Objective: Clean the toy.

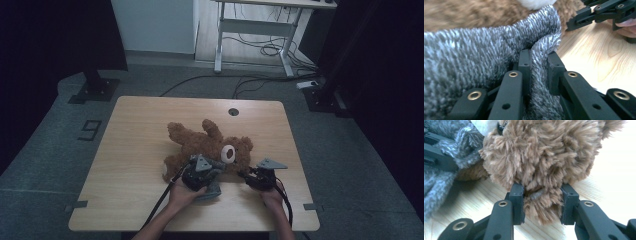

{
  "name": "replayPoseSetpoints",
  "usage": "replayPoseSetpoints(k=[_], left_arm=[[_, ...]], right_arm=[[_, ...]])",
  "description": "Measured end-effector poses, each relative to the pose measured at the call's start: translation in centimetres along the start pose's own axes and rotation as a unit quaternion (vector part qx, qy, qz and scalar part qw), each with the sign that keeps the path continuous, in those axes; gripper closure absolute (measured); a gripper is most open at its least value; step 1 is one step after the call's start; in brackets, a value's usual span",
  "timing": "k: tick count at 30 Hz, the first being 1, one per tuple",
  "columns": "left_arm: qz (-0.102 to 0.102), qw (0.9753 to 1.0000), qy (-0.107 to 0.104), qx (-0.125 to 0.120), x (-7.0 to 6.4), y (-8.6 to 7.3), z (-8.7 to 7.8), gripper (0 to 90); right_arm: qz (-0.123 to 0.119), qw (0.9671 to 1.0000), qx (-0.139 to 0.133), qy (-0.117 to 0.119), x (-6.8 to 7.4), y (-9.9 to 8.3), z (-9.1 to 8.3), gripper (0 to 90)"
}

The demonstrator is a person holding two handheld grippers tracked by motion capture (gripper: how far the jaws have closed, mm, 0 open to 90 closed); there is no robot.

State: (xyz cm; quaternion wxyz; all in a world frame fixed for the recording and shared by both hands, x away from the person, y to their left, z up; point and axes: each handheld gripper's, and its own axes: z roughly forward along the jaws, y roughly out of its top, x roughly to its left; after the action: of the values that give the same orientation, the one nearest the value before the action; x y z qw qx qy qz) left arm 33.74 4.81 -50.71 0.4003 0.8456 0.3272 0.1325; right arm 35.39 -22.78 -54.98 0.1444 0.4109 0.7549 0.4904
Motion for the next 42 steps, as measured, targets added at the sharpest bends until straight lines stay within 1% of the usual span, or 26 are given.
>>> replayPoseSetpoints(k=[2,3,4,5,6,10,13,14,15,17,20,22,23,25,29,30,31,34,36,37,38,39,40,41,42], left_arm=[[-0.001,1.0000,0.002,-0.001,0.2,-0.2,-0.3,77.1],[0.000,1.0000,0.007,-0.004,0.5,-0.6,-1.1,77.1],[0.000,1.0000,0.007,-0.004,0.5,-0.6,-1.1,77.1],[0.000,0.9999,0.013,-0.008,0.9,-1.1,-1.9,77.2],[0.000,0.9998,0.016,-0.009,1.1,-1.3,-2.3,77.2],[-0.011,0.9994,0.030,-0.011,2.2,-2.3,-3.8,77.1],[-0.019,0.9991,0.039,-0.003,3.2,-3.3,-4.4,77.1],[-0.019,0.9991,0.039,-0.003,3.2,-3.3,-4.4,77.1],[-0.022,0.9987,0.046,0.004,3.8,-4.0,-4.6,77.1],[-0.027,0.9982,0.053,0.008,4.3,-4.7,-5.0,77.1],[-0.039,0.9976,0.056,0.004,5.1,-5.2,-5.7,77.1],[-0.043,0.9975,0.057,0.001,5.2,-5.2,-6.0,77.1],[-0.048,0.9976,0.050,-0.006,5.2,-5.0,-6.2,77.1],[-0.047,0.9980,0.039,-0.016,4.7,-4.5,-6.1,77.1],[-0.023,0.9992,0.015,-0.029,2.8,-2.2,-5.2,77.1],[-0.023,0.9992,0.015,-0.029,2.8,-2.2,-5.2,77.1],[-0.009,0.9994,0.003,-0.034,1.6,-0.8,-4.2,77.1],[0.010,0.9991,-0.019,-0.037,-0.2,1.2,-2.2,77.1],[0.022,0.9988,-0.032,-0.031,-1.4,2.2,-0.5,77.1],[0.022,0.9988,-0.032,-0.031,-1.4,2.2,-0.5,77.1],[0.025,0.9986,-0.036,-0.028,-1.9,2.6,0.4,77.1],[0.028,0.9982,-0.049,-0.022,-2.8,3.1,2.0,77.1],[0.028,0.9982,-0.049,-0.022,-2.8,3.1,2.0,77.2],[0.031,0.9982,-0.049,-0.015,-3.4,3.3,3.2,77.1],[0.031,0.9984,-0.046,-0.013,-3.4,3.2,3.6,77.2]], right_arm=[[0.000,1.0000,0.000,0.000,0.0,0.0,0.0,63.1],[0.000,1.0000,0.000,0.000,0.0,0.0,0.0,63.1],[0.000,1.0000,0.000,0.000,0.0,0.0,0.0,63.1],[0.000,1.0000,0.000,0.000,0.0,0.0,0.0,63.1],[0.000,1.0000,0.000,0.000,0.0,0.0,0.0,63.1],[0.000,1.0000,0.000,-0.001,0.0,0.0,0.0,63.1],[0.000,1.0000,0.000,-0.001,0.0,0.0,0.0,63.1],[0.000,1.0000,0.000,-0.002,0.0,0.0,0.0,63.1],[0.000,1.0000,0.000,-0.002,0.0,0.0,0.0,63.1],[-0.001,1.0000,0.000,-0.002,0.0,0.0,0.0,63.1],[-0.001,1.0000,0.000,-0.002,0.0,0.0,0.0,63.1],[-0.001,1.0000,0.000,-0.002,0.0,0.0,0.0,63.1],[0.000,1.0000,0.000,-0.001,0.0,0.0,0.0,63.1],[0.000,1.0000,0.000,-0.002,0.0,0.0,0.0,63.1],[0.000,1.0000,0.000,-0.002,0.0,0.0,0.0,63.1],[0.000,1.0000,0.000,-0.002,0.0,0.0,0.0,63.1],[0.000,1.0000,0.000,-0.002,0.0,0.0,0.0,63.1],[0.003,1.0000,0.000,-0.001,0.0,0.0,0.0,63.2],[0.005,1.0000,-0.001,-0.001,0.0,0.0,0.0,63.2],[0.005,1.0000,-0.002,0.000,0.0,0.0,0.0,63.2],[0.005,1.0000,-0.002,0.000,0.0,0.0,0.0,63.2],[0.006,1.0000,-0.002,-0.001,-0.1,0.0,0.0,63.2],[0.006,1.0000,-0.003,-0.001,-0.1,0.0,0.0,63.2],[0.006,1.0000,-0.003,-0.001,-0.1,0.0,0.0,63.2],[0.007,1.0000,-0.003,-0.001,-0.1,0.0,0.0,63.3]])
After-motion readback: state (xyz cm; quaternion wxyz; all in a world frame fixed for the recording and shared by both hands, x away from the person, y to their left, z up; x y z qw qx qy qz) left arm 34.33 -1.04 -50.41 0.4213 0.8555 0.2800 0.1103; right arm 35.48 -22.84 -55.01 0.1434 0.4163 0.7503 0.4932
